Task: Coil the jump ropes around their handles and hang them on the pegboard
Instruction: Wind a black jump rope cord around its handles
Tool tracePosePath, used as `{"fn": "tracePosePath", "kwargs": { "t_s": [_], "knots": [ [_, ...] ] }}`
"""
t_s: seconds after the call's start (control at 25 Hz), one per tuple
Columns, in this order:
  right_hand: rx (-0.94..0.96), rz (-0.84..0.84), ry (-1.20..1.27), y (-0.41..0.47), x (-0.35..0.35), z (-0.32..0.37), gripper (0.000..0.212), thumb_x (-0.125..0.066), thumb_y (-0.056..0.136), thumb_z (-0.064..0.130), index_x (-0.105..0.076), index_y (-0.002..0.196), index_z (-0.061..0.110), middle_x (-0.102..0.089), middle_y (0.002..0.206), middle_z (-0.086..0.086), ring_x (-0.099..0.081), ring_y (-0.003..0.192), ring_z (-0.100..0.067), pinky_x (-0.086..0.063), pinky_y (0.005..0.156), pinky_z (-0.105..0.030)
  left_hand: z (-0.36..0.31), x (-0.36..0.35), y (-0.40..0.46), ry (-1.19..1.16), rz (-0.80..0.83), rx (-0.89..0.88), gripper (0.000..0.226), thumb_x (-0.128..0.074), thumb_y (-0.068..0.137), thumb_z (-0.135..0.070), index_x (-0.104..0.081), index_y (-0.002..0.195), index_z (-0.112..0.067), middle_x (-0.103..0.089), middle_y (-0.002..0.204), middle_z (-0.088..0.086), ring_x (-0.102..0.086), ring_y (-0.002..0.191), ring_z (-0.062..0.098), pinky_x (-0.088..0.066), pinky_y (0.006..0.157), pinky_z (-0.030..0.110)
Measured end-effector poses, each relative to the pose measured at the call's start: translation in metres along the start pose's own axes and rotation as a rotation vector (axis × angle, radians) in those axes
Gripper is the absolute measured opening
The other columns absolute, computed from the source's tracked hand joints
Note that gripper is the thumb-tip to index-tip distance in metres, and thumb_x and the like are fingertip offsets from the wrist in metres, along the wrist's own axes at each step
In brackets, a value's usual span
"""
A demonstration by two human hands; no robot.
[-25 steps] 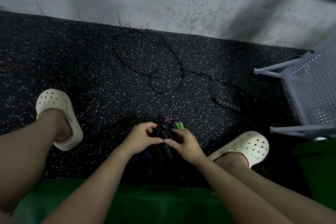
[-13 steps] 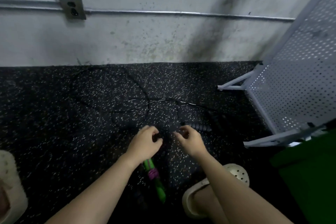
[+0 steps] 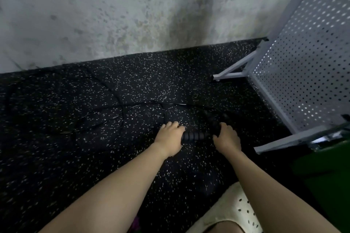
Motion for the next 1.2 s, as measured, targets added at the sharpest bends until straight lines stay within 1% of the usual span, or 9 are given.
{"fn": "tracePosePath", "kwargs": {
  "t_s": [0.12, 0.24, 0.36, 0.48, 0.6, 0.8, 0.92, 1.04, 1.2],
  "knots": [
    [0.037, -0.04, 0.035, 0.002, -0.009, 0.004, 0.038, -0.066, 0.09, 0.029, -0.051, 0.122, 0.017, -0.055, 0.121, -0.004, -0.057, 0.107, -0.026, -0.052, 0.089, -0.042, 0.006, -0.008, -0.004, 0.054, -0.052, 0.014, 0.042, -0.068, 0.087, -0.017, -0.054, 0.126, -0.016, -0.05, 0.128, 0.004, -0.047, 0.123, 0.025, -0.033, 0.112, 0.04],
    [0.011, 0.066, 0.219, -0.01, -0.005, 0.012, 0.028, -0.067, 0.079, 0.022, -0.053, 0.103, 0.02, -0.06, 0.1, 0.002, -0.06, 0.087, -0.021, -0.047, 0.069, -0.034, 0.017, -0.012, -0.026, -0.01, -0.013, -0.012, 0.04, -0.071, 0.083, -0.013, -0.049, 0.114, -0.022, -0.054, 0.116, 0.001, -0.051, 0.112, 0.023, -0.038, 0.106, 0.04],
    [0.113, 0.216, 0.309, -0.022, 0.004, 0.021, 0.016, -0.065, 0.073, 0.016, -0.059, 0.087, 0.021, -0.066, 0.083, -0.001, -0.062, 0.078, -0.021, -0.047, 0.066, -0.034, 0.016, -0.009, -0.055, -0.13, -0.002, -0.068, 0.039, -0.061, 0.081, 0.002, -0.04, 0.101, -0.024, -0.057, 0.099, -0.004, -0.053, 0.097, 0.021, -0.045, 0.091, 0.037],
    [0.263, 0.348, 0.229, -0.036, 0.003, 0.035, 0.018, -0.064, 0.067, 0.02, -0.062, 0.084, 0.024, -0.067, 0.087, 0.0, -0.062, 0.082, -0.019, -0.051, 0.07, -0.035, 0.009, -0.008, -0.084, -0.21, -0.004, -0.105, 0.041, -0.056, 0.08, 0.007, -0.039, 0.1, -0.023, -0.051, 0.092, -0.007, -0.049, 0.091, 0.018, -0.037, 0.076, 0.031],
    [0.346, 0.423, 0.026, -0.042, -0.007, 0.043, 0.023, -0.061, 0.061, 0.03, -0.062, 0.084, 0.031, -0.064, 0.097, 0.002, -0.06, 0.089, -0.017, -0.056, 0.078, -0.038, 0.005, -0.019, -0.103, -0.2, 0.027, -0.134, 0.042, -0.058, 0.081, 0.003, -0.041, 0.107, -0.025, -0.054, 0.095, -0.007, -0.045, 0.095, 0.015, -0.036, 0.087, 0.029],
    [0.386, 0.483, -0.148, -0.043, -0.011, 0.052, 0.029, -0.06, 0.067, 0.049, -0.063, 0.089, 0.029, -0.065, 0.099, 0.002, -0.059, 0.087, -0.015, -0.049, 0.068, -0.031, 0.014, -0.035, -0.105, -0.162, -0.002, -0.144, 0.043, -0.057, 0.083, -0.007, -0.049, 0.121, -0.026, -0.051, 0.118, -0.008, -0.042, 0.114, 0.013, -0.036, 0.11, 0.036],
    [0.399, 0.487, -0.153, -0.044, -0.012, 0.055, 0.042, -0.059, 0.06, 0.058, -0.062, 0.091, 0.031, -0.067, 0.093, 0.008, -0.062, 0.089, -0.015, -0.053, 0.073, -0.033, 0.022, -0.035, -0.093, -0.16, -0.003, -0.167, 0.068, -0.06, 0.082, -0.006, -0.039, 0.143, -0.029, -0.037, 0.141, -0.006, -0.035, 0.131, 0.016, -0.03, 0.119, 0.036],
    [0.491, 0.495, -0.218, -0.053, -0.022, 0.063, 0.032, -0.064, 0.064, 0.049, -0.058, 0.089, 0.028, -0.063, 0.087, 0.009, -0.062, 0.087, -0.018, -0.046, 0.065, -0.03, 0.032, -0.03, -0.071, -0.009, 0.024, -0.17, 0.089, -0.064, 0.082, 0.0, -0.024, 0.157, -0.028, -0.025, 0.159, 0.001, -0.027, 0.142, 0.021, -0.026, 0.123, 0.04],
    [0.538, 0.479, -0.196, -0.073, -0.029, 0.074, 0.036, -0.059, 0.07, 0.06, -0.057, 0.085, 0.028, -0.068, 0.091, 0.007, -0.065, 0.09, -0.021, -0.047, 0.071, -0.032, 0.03, -0.018, -0.054, 0.353, -0.018, -0.336, 0.04, -0.059, 0.092, -0.021, -0.058, 0.132, -0.018, -0.057, 0.124, -0.001, -0.046, 0.121, 0.021, -0.032, 0.109, 0.037]
  ]
}}
Point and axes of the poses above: each hand's wrist, its own y-axis towards the middle knuckle, its own x-axis out of the back of the hand, z = x × y, the point moved 3 cm from there along y, towards the middle knuckle
